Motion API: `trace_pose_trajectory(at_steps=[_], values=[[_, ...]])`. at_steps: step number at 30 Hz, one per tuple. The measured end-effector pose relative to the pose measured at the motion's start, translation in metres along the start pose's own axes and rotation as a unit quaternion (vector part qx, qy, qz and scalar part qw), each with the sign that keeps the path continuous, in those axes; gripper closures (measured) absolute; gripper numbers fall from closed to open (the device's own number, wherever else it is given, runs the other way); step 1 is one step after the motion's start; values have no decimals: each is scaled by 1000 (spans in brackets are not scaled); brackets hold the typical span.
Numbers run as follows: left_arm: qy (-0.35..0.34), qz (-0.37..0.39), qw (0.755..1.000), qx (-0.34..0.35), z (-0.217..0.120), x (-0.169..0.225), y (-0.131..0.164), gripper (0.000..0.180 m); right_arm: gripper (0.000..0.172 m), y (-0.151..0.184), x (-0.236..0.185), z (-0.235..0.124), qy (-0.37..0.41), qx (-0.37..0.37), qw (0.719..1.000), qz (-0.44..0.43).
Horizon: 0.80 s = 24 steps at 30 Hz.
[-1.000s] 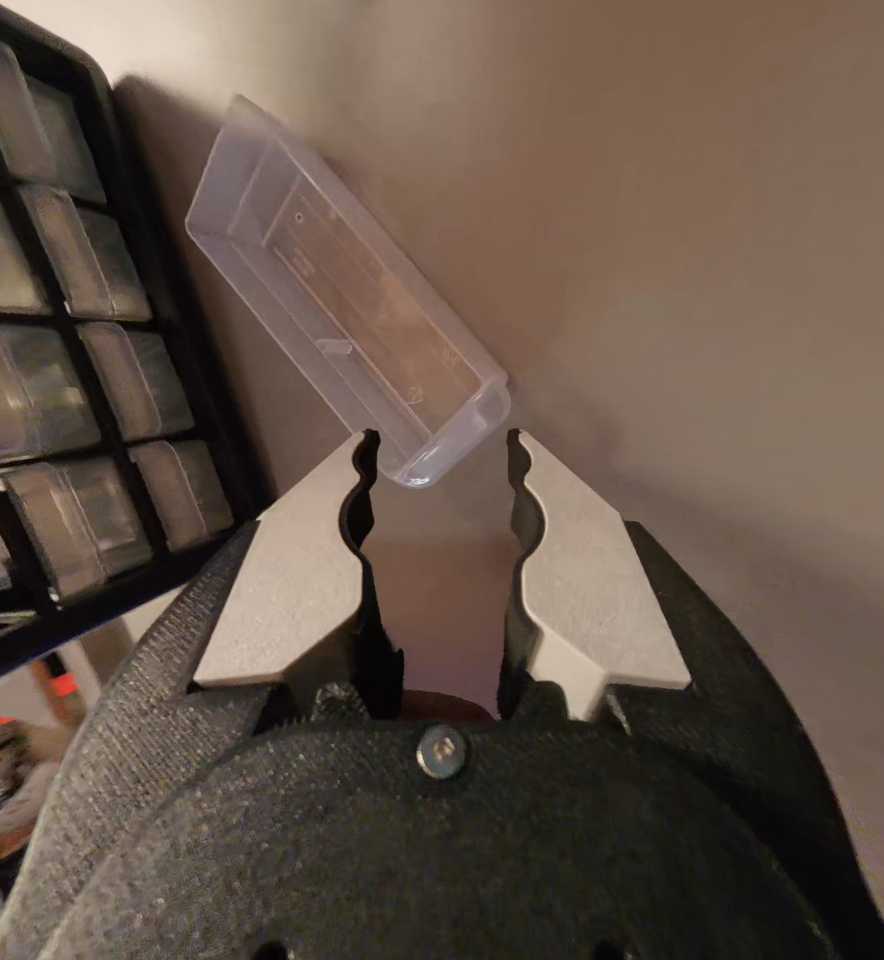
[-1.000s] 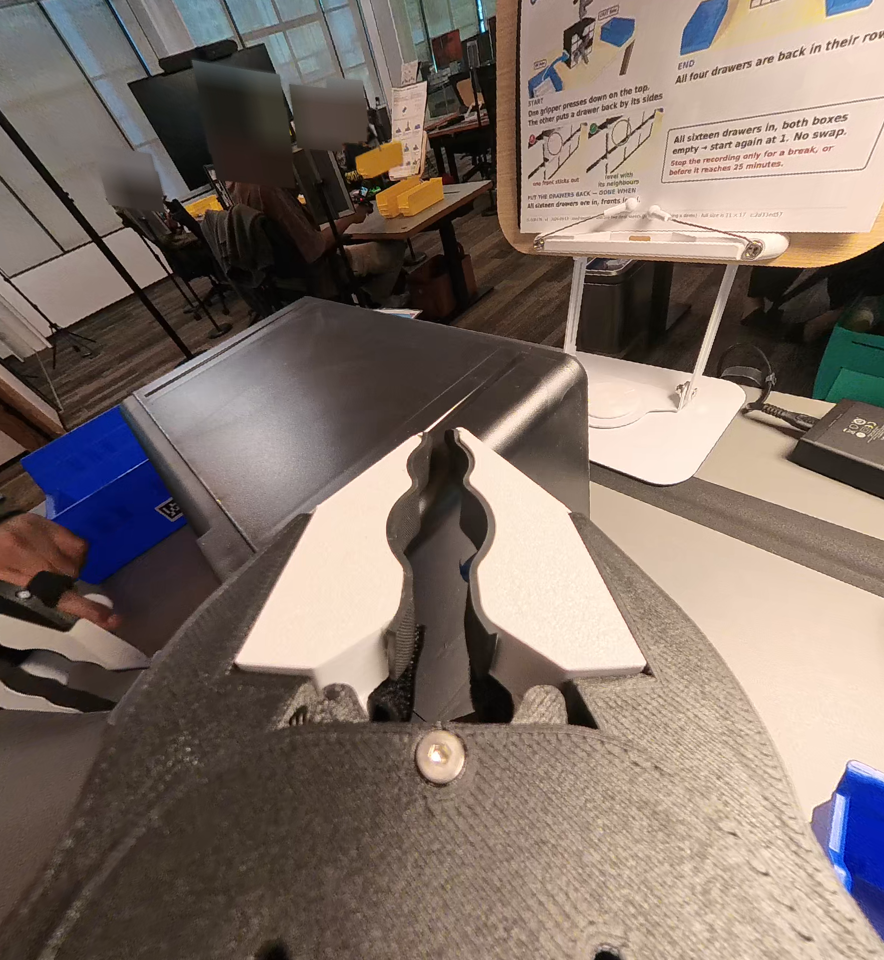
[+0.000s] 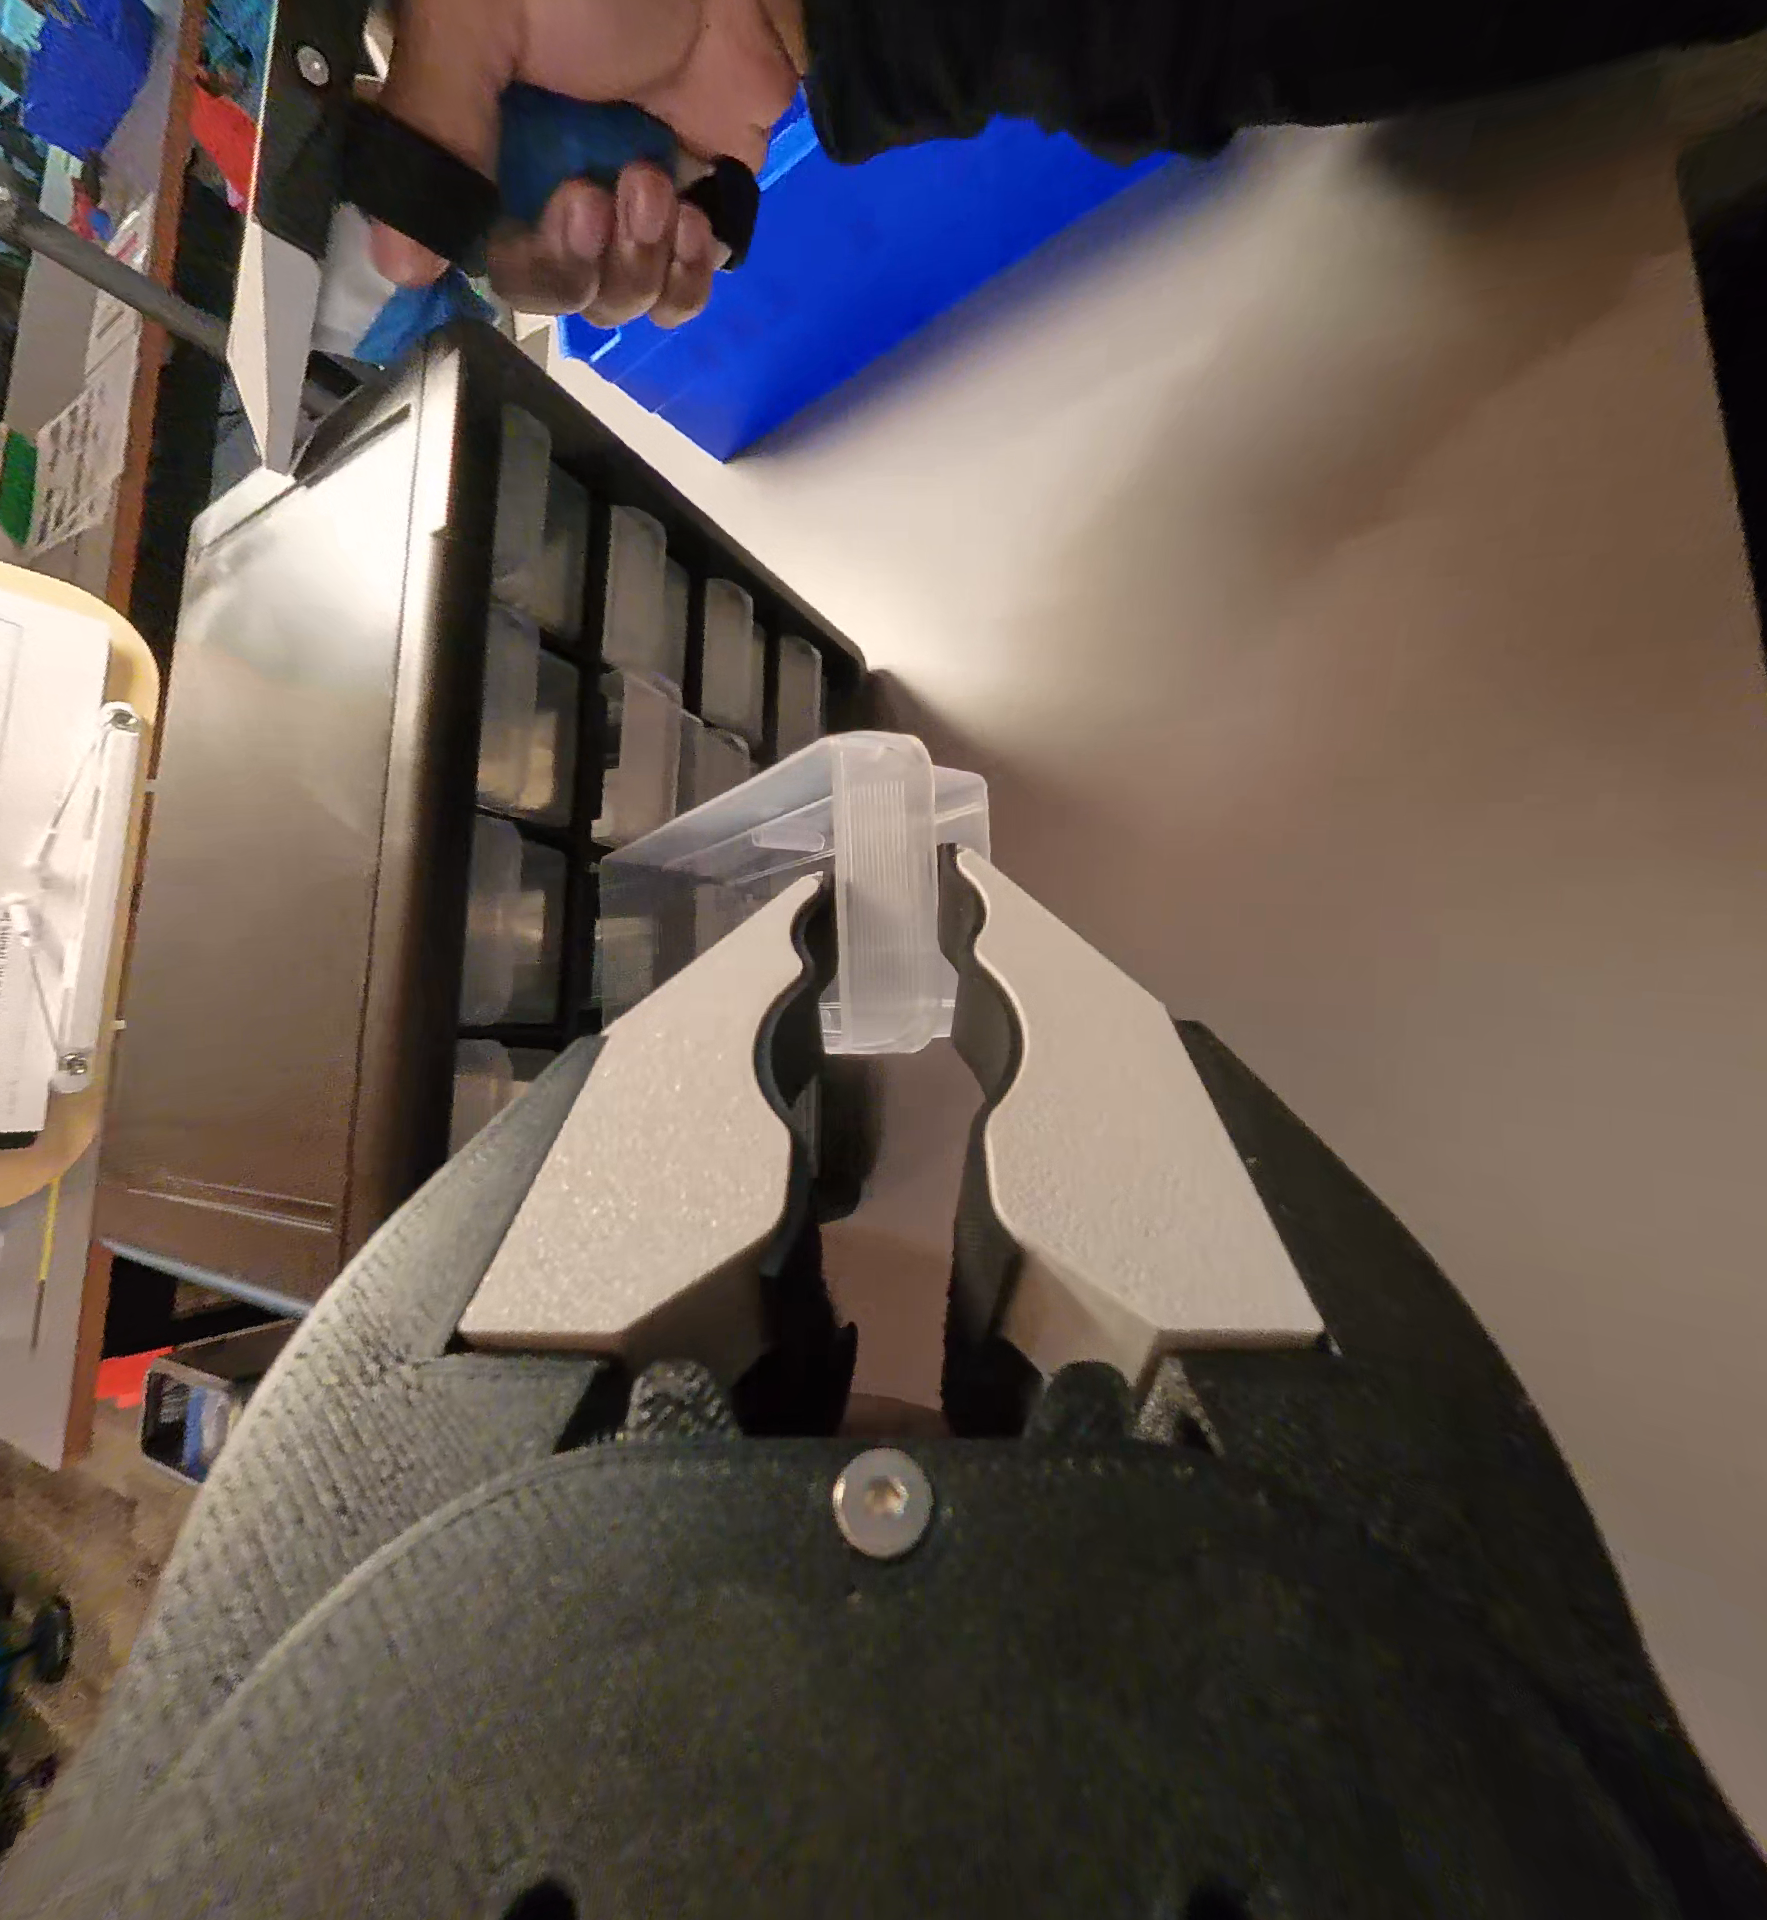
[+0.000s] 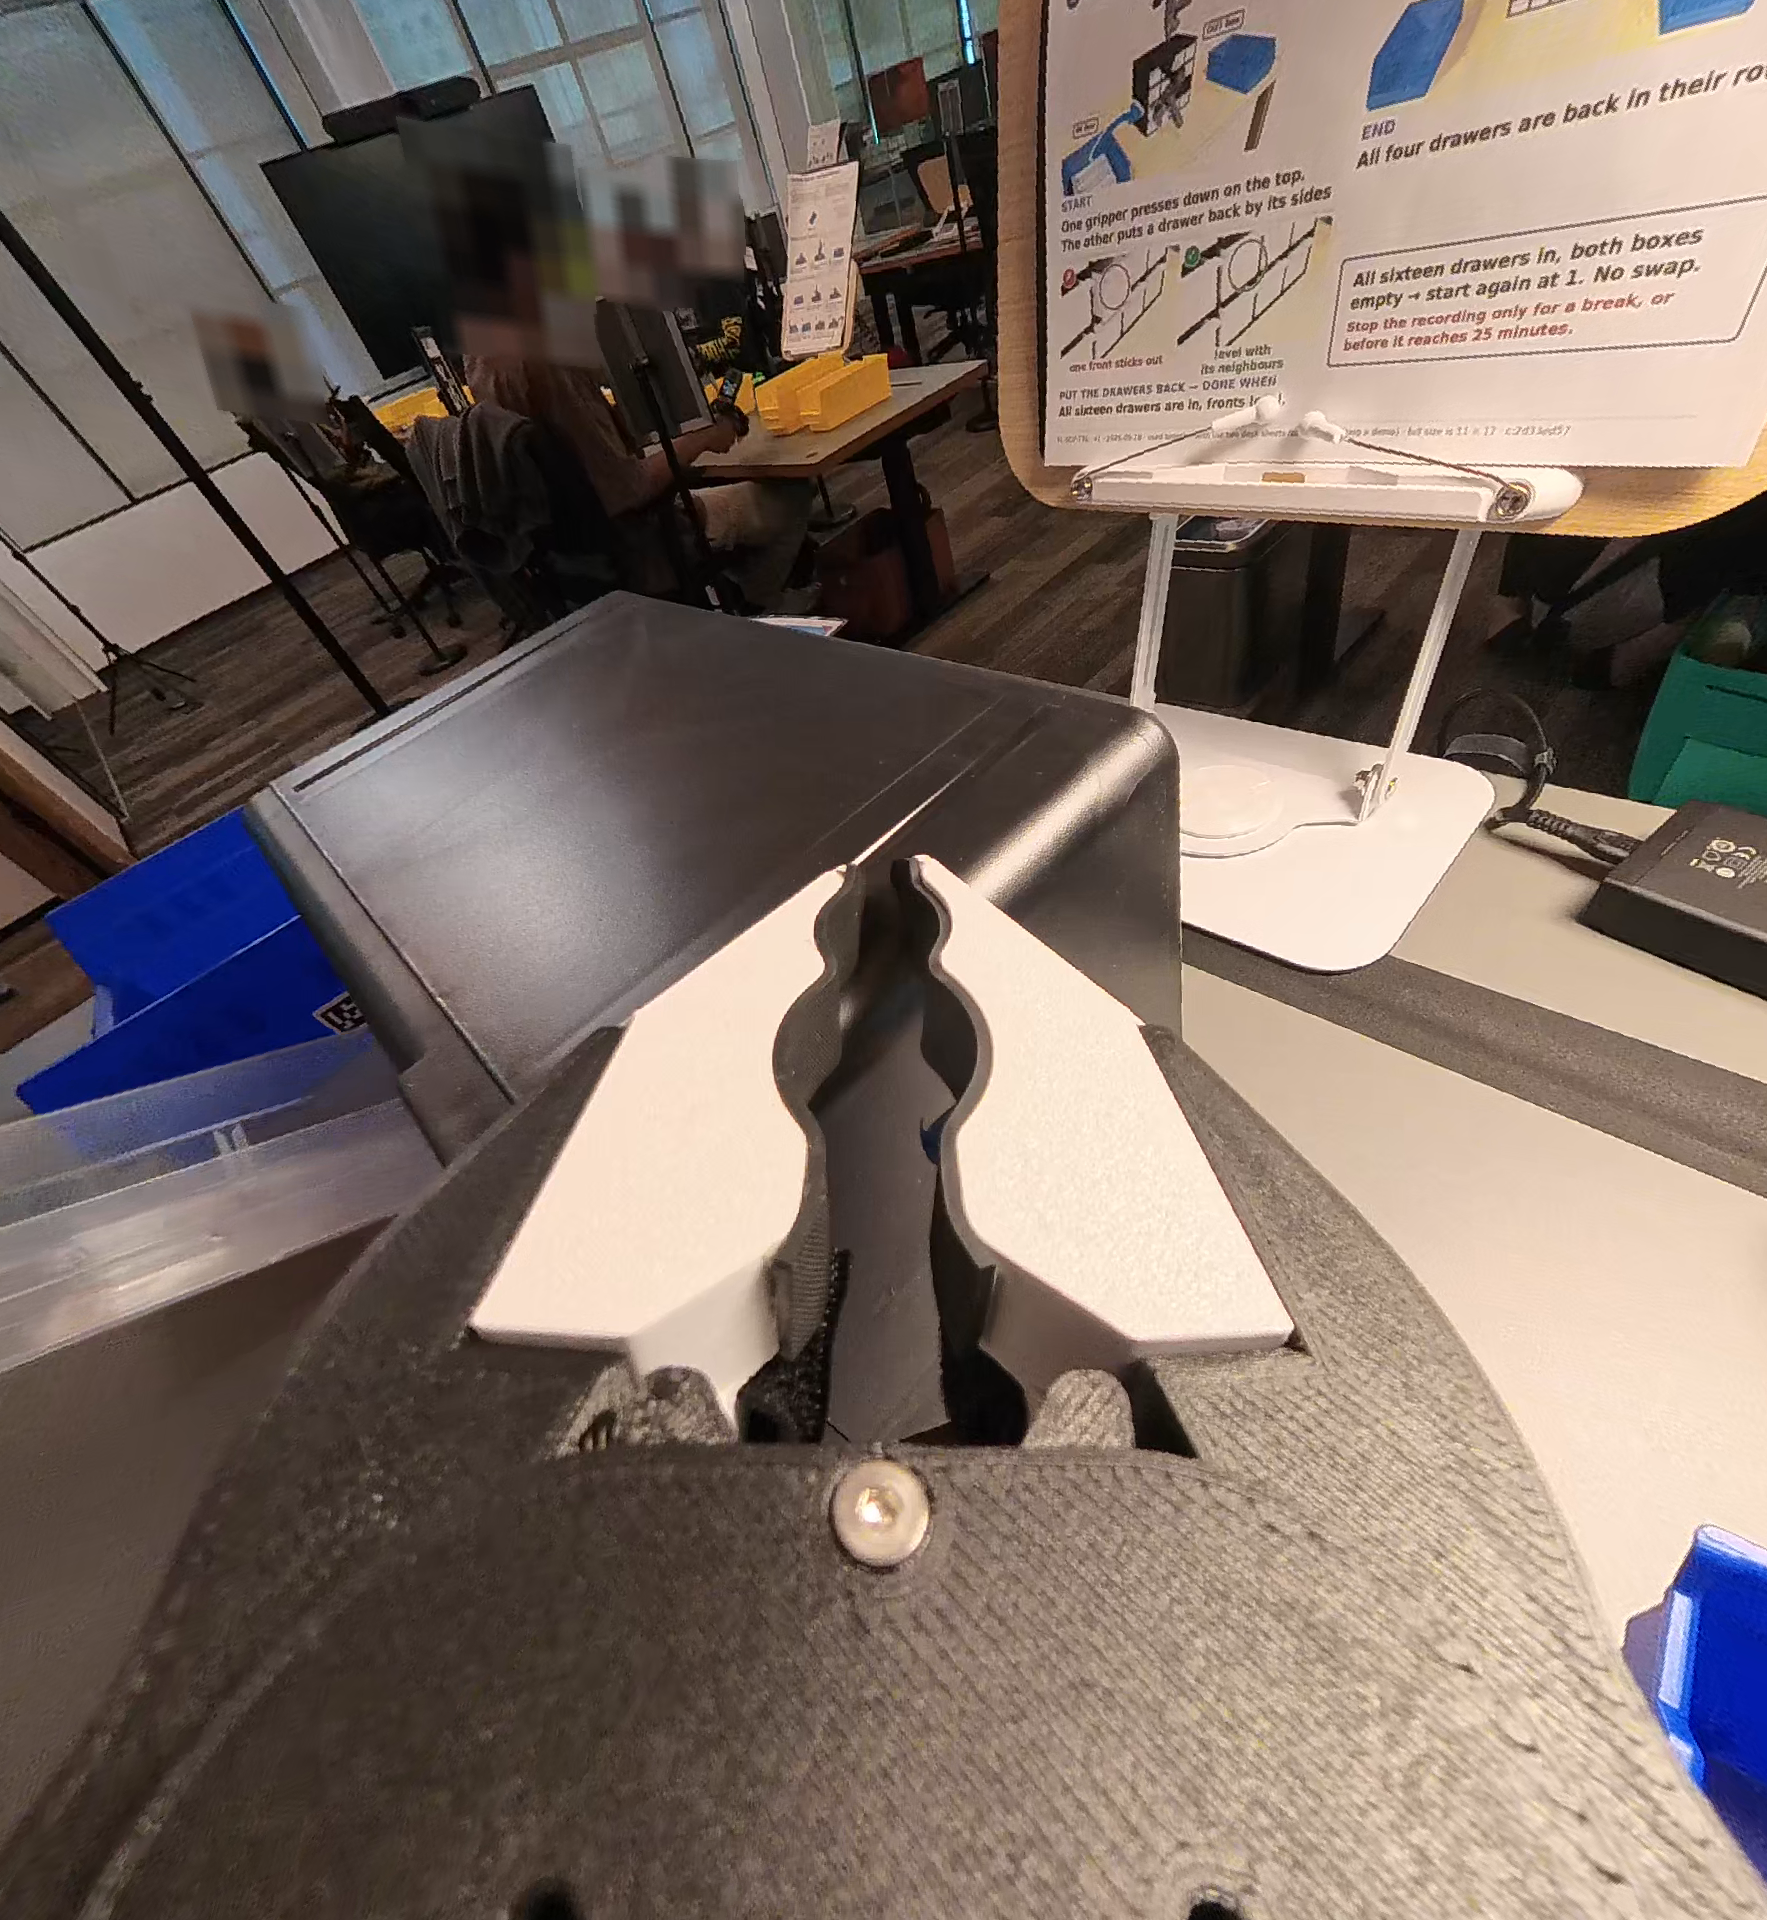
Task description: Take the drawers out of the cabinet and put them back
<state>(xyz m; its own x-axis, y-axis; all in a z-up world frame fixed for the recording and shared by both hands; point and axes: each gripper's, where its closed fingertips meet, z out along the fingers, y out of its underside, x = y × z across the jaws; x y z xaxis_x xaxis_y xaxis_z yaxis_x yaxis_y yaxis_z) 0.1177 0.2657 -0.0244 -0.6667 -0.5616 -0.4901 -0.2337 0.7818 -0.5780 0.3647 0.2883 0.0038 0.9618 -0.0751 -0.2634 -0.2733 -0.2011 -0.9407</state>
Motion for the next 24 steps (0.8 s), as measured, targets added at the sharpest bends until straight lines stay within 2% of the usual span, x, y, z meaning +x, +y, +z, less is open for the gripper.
trace_pose_trajectory(at_steps=[7,15,21,24], values=[[-19,20,999,-19,12,-10,9,162,159,0,0,0,-2,-1,1000,0],[-46,65,997,-5,27,-4,10,162,159,0,0,0,-2,-1,1000,0],[-76,115,990,-26,42,1,21,161,160,0,-1,0,-1,-1,1000,0],[-121,151,979,-72,52,-12,40,162,160,0,-1,0,0,-1,1000,-1]])
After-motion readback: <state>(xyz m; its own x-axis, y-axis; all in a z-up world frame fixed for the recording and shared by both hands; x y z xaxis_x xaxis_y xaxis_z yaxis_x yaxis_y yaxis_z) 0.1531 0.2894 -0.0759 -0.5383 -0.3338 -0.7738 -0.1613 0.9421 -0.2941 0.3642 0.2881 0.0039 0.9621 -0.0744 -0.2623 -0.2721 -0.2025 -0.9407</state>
